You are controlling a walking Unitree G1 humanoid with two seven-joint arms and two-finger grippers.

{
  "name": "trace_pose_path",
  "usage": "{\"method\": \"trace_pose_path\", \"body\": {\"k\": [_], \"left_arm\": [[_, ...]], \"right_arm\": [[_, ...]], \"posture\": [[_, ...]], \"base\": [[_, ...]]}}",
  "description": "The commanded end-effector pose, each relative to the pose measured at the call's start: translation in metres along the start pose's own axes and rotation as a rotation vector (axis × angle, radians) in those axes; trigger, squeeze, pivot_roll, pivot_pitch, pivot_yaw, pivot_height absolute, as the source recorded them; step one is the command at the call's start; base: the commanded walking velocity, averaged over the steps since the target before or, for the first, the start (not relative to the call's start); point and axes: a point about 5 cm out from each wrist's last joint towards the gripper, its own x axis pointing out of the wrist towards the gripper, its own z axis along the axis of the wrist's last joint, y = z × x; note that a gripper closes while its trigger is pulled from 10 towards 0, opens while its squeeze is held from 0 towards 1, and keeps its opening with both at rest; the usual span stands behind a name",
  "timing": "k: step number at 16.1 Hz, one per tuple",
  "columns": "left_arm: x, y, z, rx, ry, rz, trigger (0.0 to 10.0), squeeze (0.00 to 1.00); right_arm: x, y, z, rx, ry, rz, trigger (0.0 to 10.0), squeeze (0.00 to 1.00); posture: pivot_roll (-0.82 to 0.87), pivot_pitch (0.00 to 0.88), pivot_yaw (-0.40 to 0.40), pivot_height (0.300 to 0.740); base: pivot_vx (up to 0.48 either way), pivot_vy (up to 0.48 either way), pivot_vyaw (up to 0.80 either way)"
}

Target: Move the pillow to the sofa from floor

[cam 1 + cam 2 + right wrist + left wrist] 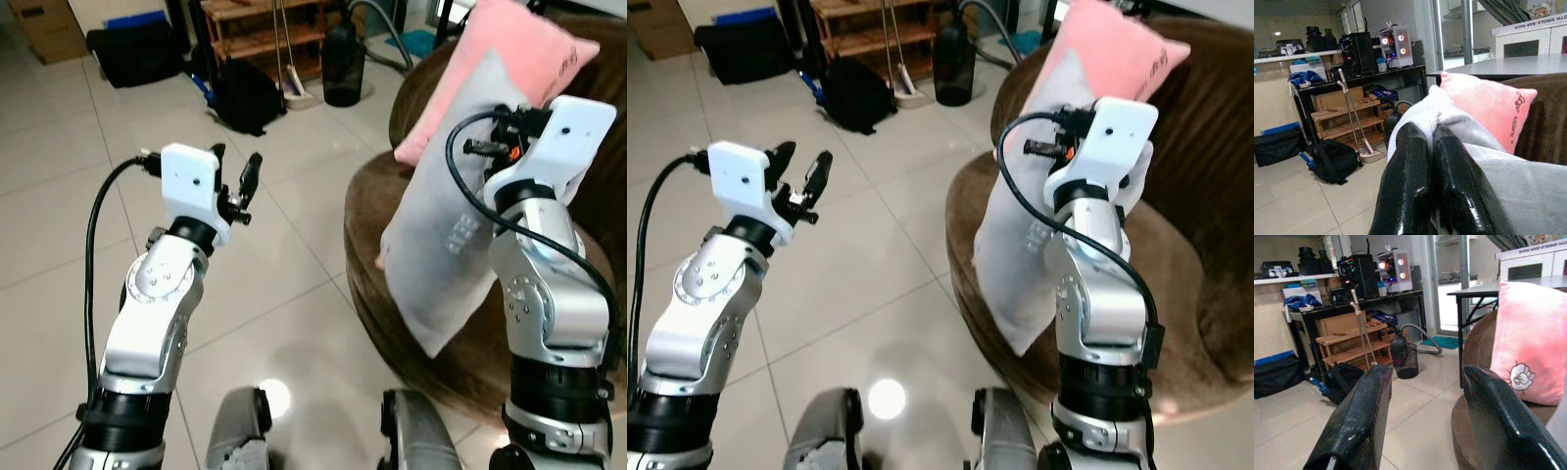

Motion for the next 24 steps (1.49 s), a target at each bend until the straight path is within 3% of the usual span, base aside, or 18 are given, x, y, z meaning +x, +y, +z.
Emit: {"method": "trace_pose_path", "body": {"k": [1, 4, 6, 11, 14, 16, 24], "left_arm": [[-0.001, 0.003, 0.001, 0.013, 0.005, 0.020, 10.0, 0.00], [-0.001, -0.001, 0.001, 0.050, 0.000, -0.006, 10.0, 0.00], [-0.002, -0.002, -0.004, 0.026, 0.018, -0.004, 10.0, 0.00], [-0.003, -0.004, -0.003, 0.025, 0.011, -0.022, 10.0, 0.00], [-0.004, -0.002, -0.006, 0.047, 0.029, -0.027, 10.0, 0.00], [-0.005, -0.003, -0.005, 0.025, 0.009, -0.046, 10.0, 0.00], [-0.005, -0.003, -0.004, 0.019, 0.001, -0.075, 10.0, 0.00]], "right_arm": [[0.001, 0.006, 0.011, 0.009, -0.045, 0.017, 10.0, 0.00], [-0.001, 0.007, 0.015, 0.001, -0.052, 0.020, 10.0, 0.00], [-0.006, 0.003, 0.010, -0.011, -0.036, 0.002, 10.0, 0.00], [-0.010, 0.003, 0.004, -0.013, -0.013, 0.000, 10.0, 0.00], [-0.013, 0.006, -0.005, -0.066, 0.022, 0.029, 10.0, 0.00], [-0.019, 0.014, -0.024, -0.009, 0.125, 0.068, 10.0, 0.00], [-0.023, 0.015, -0.031, -0.009, 0.148, 0.073, 10.0, 0.00]], "posture": [[-0.06, 0.000, 0.017, 0.695], [-0.07, 0.000, 0.028, 0.720], [-0.08, 0.000, 0.033, 0.740], [-0.08, 0.000, 0.034, 0.740], [-0.08, 0.000, 0.034, 0.740], [-0.07, 0.000, 0.034, 0.740], [-0.07, 0.000, 0.038, 0.740]], "base": [[0.000, 0.000, 0.00], [0.000, 0.000, 0.00], [0.000, 0.000, 0.00], [0.000, 0.000, 0.00], [0.000, 0.000, 0.00], [0.000, 0.000, -0.80], [0.263, 0.000, -0.80]]}}
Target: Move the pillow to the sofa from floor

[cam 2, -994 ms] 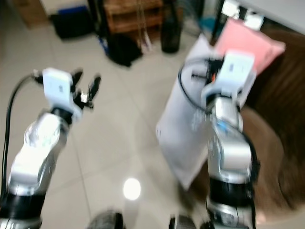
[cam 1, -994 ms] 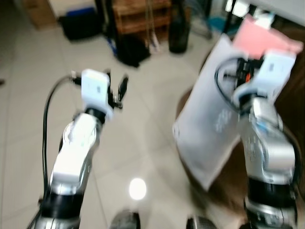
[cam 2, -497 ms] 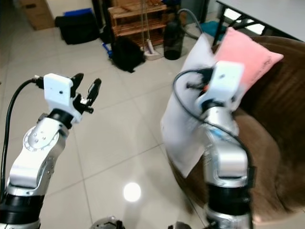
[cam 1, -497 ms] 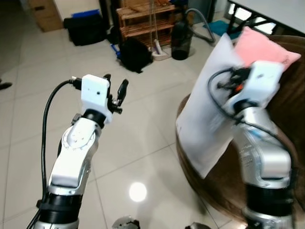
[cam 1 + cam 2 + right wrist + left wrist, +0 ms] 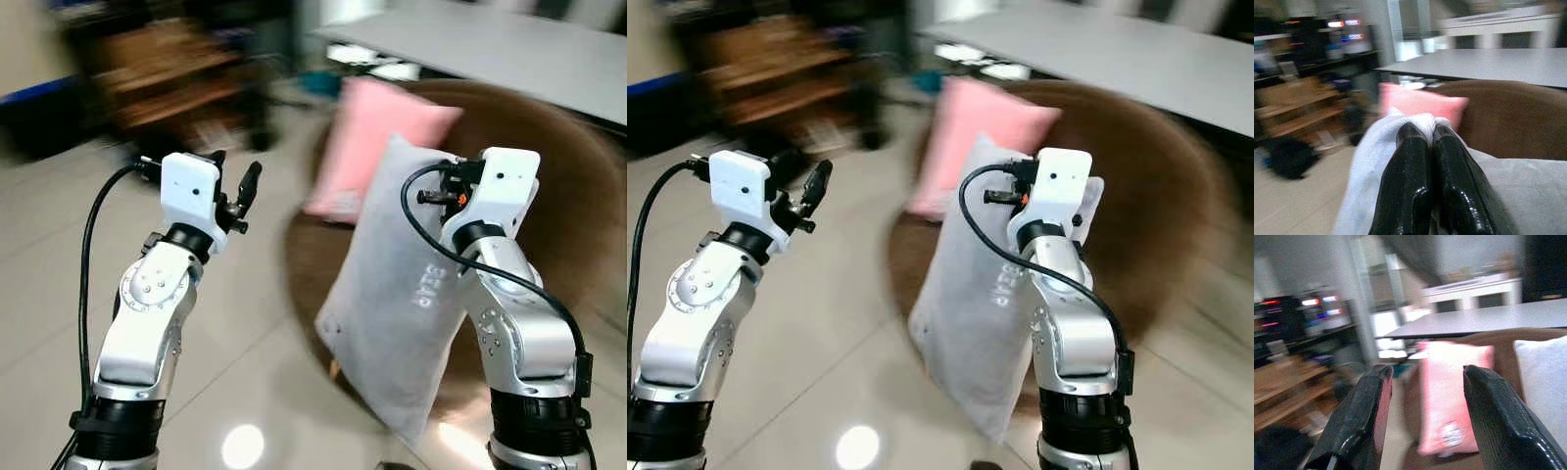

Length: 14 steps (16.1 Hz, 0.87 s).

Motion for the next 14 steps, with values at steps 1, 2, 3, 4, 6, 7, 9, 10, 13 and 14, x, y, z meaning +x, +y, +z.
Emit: {"method": "trace_pose_path", "body": {"k": [1, 2, 3, 4, 6, 7, 9, 10, 13, 14], "left_arm": [[0.0001, -0.0028, 0.0001, -0.009, -0.003, -0.021, 10.0, 0.00], [-0.0001, -0.0028, -0.0001, -0.009, -0.003, -0.022, 10.0, 0.00], [-0.0002, -0.0027, -0.0002, -0.007, -0.003, -0.024, 10.0, 0.00], [-0.0002, -0.0024, -0.0002, -0.006, -0.002, -0.026, 10.0, 0.00], [-0.0004, -0.0024, -0.0006, -0.004, -0.001, -0.031, 10.0, 0.00], [-0.0003, -0.0023, -0.0010, -0.003, 0.001, -0.034, 10.0, 0.00], [0.0000, -0.0024, -0.0011, -0.002, 0.001, -0.040, 10.0, 0.00], [0.0001, -0.0026, -0.0014, 0.000, 0.002, -0.044, 10.0, 0.00], [0.0000, -0.0024, -0.0017, 0.000, 0.003, -0.053, 10.0, 0.00], [-0.0005, -0.0029, -0.0021, 0.000, 0.004, -0.057, 10.0, 0.00]], "right_arm": [[-0.0007, -0.0021, 0.0084, 0.006, -0.043, -0.008, 10.0, 0.00], [-0.0008, -0.0018, 0.0082, 0.006, -0.042, -0.007, 10.0, 0.00], [-0.0008, -0.0013, 0.0078, 0.006, -0.042, -0.005, 10.0, 0.00], [-0.0008, -0.0008, 0.0076, 0.006, -0.043, -0.003, 10.0, 0.00], [-0.0008, -0.0005, 0.0074, -0.005, -0.047, 0.001, 10.0, 0.00], [-0.0006, -0.0006, 0.0066, -0.010, -0.045, 0.002, 10.0, 0.00], [-0.0005, -0.0007, 0.0056, -0.012, -0.042, 0.003, 10.0, 0.00], [-0.0004, -0.0003, 0.0054, -0.013, -0.041, 0.006, 10.0, 0.00], [-0.0004, 0.0027, 0.0052, -0.013, -0.040, 0.021, 10.0, 0.00], [-0.0007, 0.0033, 0.0050, -0.014, -0.039, 0.024, 10.0, 0.00]], "posture": [[-0.07, 0.000, 0.038, 0.740], [-0.07, 0.000, 0.038, 0.740], [-0.07, 0.000, 0.038, 0.740], [-0.07, 0.000, 0.037, 0.740], [-0.07, 0.000, 0.038, 0.740], [-0.06, 0.000, 0.039, 0.740], [-0.06, 0.000, 0.040, 0.740], [-0.06, 0.000, 0.040, 0.740], [-0.06, 0.000, 0.042, 0.740], [-0.06, 0.000, 0.042, 0.740]], "base": [[0.356, 0.000, -0.80], [0.356, 0.000, -0.80], [0.360, 0.000, -0.80], [0.356, 0.000, -0.80], [0.360, 0.000, 0.00], [0.356, 0.000, 0.00], [0.356, 0.000, 0.00], [0.356, 0.000, 0.00], [0.359, 0.000, 0.00], [0.356, 0.000, 0.00]]}}
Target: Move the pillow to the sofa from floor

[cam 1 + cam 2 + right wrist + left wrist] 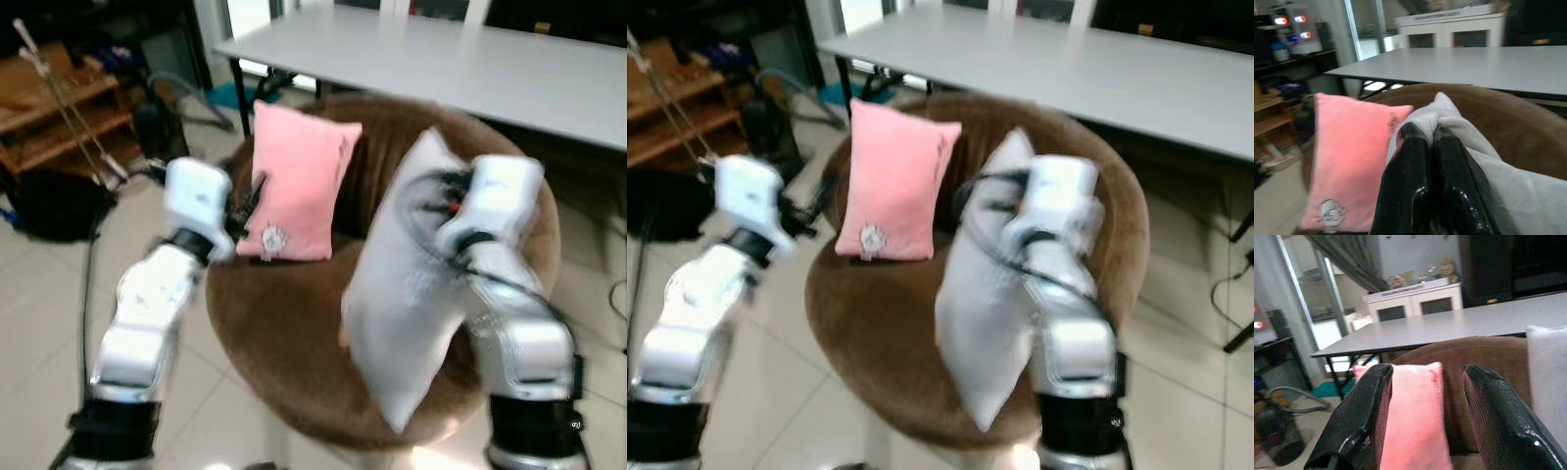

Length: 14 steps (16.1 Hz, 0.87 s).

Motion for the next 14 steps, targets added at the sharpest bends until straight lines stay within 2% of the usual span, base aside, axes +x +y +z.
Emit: {"method": "trace_pose_path", "body": {"k": [1, 9, 11, 14], "left_arm": [[0.002, -0.006, 0.002, -0.006, -0.010, -0.033, 10.0, 0.00], [-0.003, -0.008, 0.000, -0.009, 0.009, -0.055, 10.0, 0.00], [-0.007, -0.010, -0.001, -0.019, 0.025, -0.068, 10.0, 0.00], [-0.025, -0.016, -0.012, 0.022, 0.106, -0.155, 10.0, 0.00]], "right_arm": [[0.000, -0.006, 0.015, -0.010, -0.071, -0.016, 10.0, 0.00], [-0.004, 0.003, 0.012, -0.003, -0.055, 0.030, 10.0, 0.00], [-0.004, 0.007, 0.013, 0.014, -0.050, 0.050, 10.0, 0.00], [0.000, 0.017, 0.010, 0.042, -0.035, 0.086, 10.0, 0.00]], "posture": [[-0.06, 0.000, 0.042, 0.740], [-0.06, 0.000, 0.052, 0.740], [-0.05, 0.026, 0.047, 0.740], [-0.04, 0.087, 0.042, 0.740]], "base": [[0.360, 0.000, 0.00], [0.360, 0.000, 0.00], [0.317, 0.000, 0.00], [0.000, 0.000, 0.00]]}}
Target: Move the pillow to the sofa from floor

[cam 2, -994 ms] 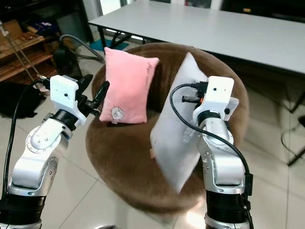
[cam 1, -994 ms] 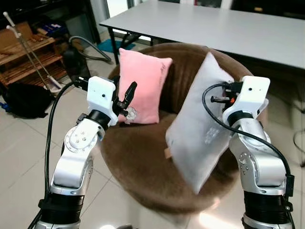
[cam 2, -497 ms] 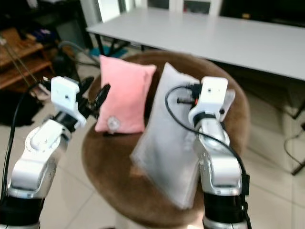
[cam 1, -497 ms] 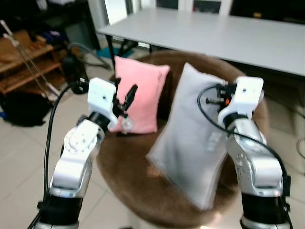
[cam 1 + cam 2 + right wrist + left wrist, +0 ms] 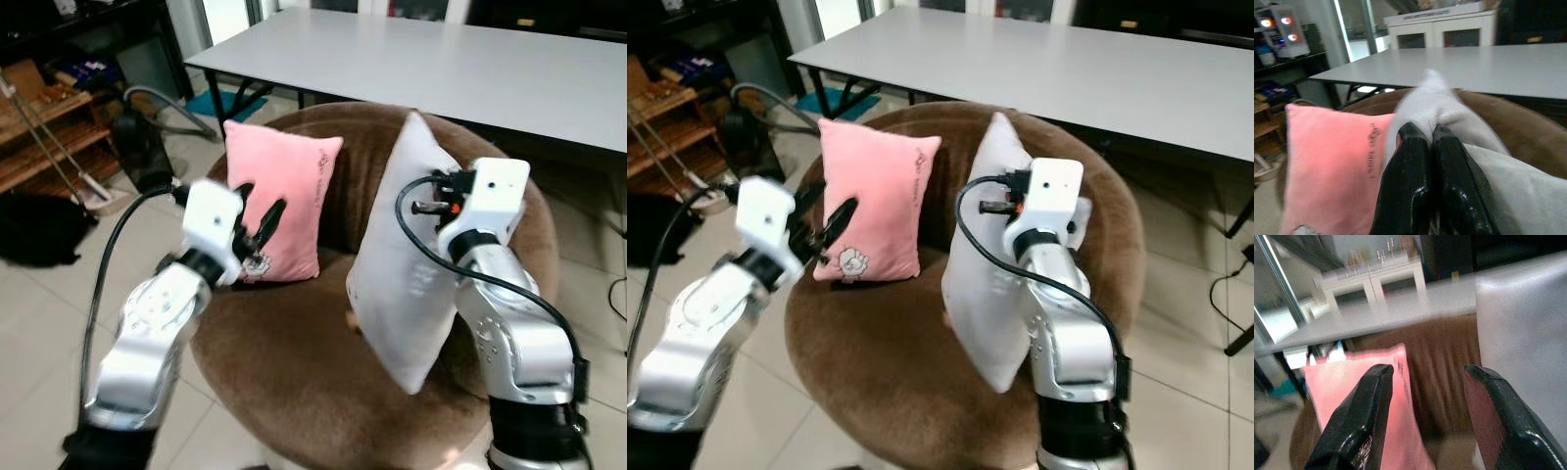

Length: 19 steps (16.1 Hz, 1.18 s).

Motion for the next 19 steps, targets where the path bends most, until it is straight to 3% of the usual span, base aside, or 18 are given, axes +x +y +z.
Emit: {"method": "trace_pose_path", "body": {"k": [1, 3, 7, 9, 10, 12, 13, 16, 19], "left_arm": [[-0.005, 0.000, 0.001, 0.018, 0.011, -0.023, 10.0, 0.00], [-0.029, -0.005, -0.001, 0.011, 0.071, -0.105, 10.0, 0.00], [-0.054, -0.002, 0.003, 0.019, 0.119, -0.137, 10.0, 0.00], [-0.065, 0.001, 0.008, 0.017, 0.157, -0.165, 10.0, 0.00], [-0.068, 0.001, 0.009, 0.014, 0.162, -0.174, 10.0, 0.00], [-0.074, -0.004, 0.011, -0.026, 0.173, -0.250, 10.0, 0.00], [-0.076, -0.012, 0.011, -0.051, 0.183, -0.313, 10.0, 0.00], [-0.073, -0.017, 0.013, -0.075, 0.173, -0.340, 10.0, 0.00], [-0.064, -0.016, 0.011, -0.082, 0.156, -0.348, 10.0, 0.00]], "right_arm": [[0.004, 0.013, 0.010, 0.015, -0.041, 0.056, 10.0, 0.00], [0.014, 0.020, 0.000, 0.103, 0.004, 0.073, 10.0, 0.00], [0.030, 0.024, -0.009, 0.144, 0.030, 0.068, 10.0, 0.00], [0.064, -0.001, -0.017, 0.002, 0.059, -0.063, 10.0, 0.00], [0.067, -0.007, -0.016, -0.027, 0.059, -0.091, 10.0, 0.00], [0.080, -0.036, -0.017, -0.165, 0.079, -0.216, 10.0, 0.00], [0.083, -0.054, -0.019, -0.237, 0.101, -0.301, 10.0, 1.00], [0.086, -0.077, -0.020, -0.306, 0.099, -0.386, 10.0, 1.00], [0.087, -0.088, -0.012, -0.372, 0.057, -0.448, 10.0, 1.00]], "posture": [[-0.03, 0.100, 0.041, 0.740], [0.01, 0.170, 0.035, 0.740], [0.05, 0.222, 0.033, 0.740], [0.09, 0.254, 0.035, 0.740], [0.09, 0.257, 0.036, 0.740], [0.09, 0.258, 0.040, 0.740], [0.09, 0.249, 0.041, 0.740], [0.08, 0.219, 0.041, 0.740], [0.07, 0.176, 0.047, 0.740]], "base": [[0.000, 0.000, 0.00], [0.000, 0.000, 0.00], [0.000, 0.000, 0.00], [0.000, 0.000, 0.00], [0.000, 0.000, 0.00], [0.000, 0.000, 0.00], [0.000, 0.000, 0.00], [0.000, 0.000, 0.00], [0.000, 0.000, 0.00]]}}
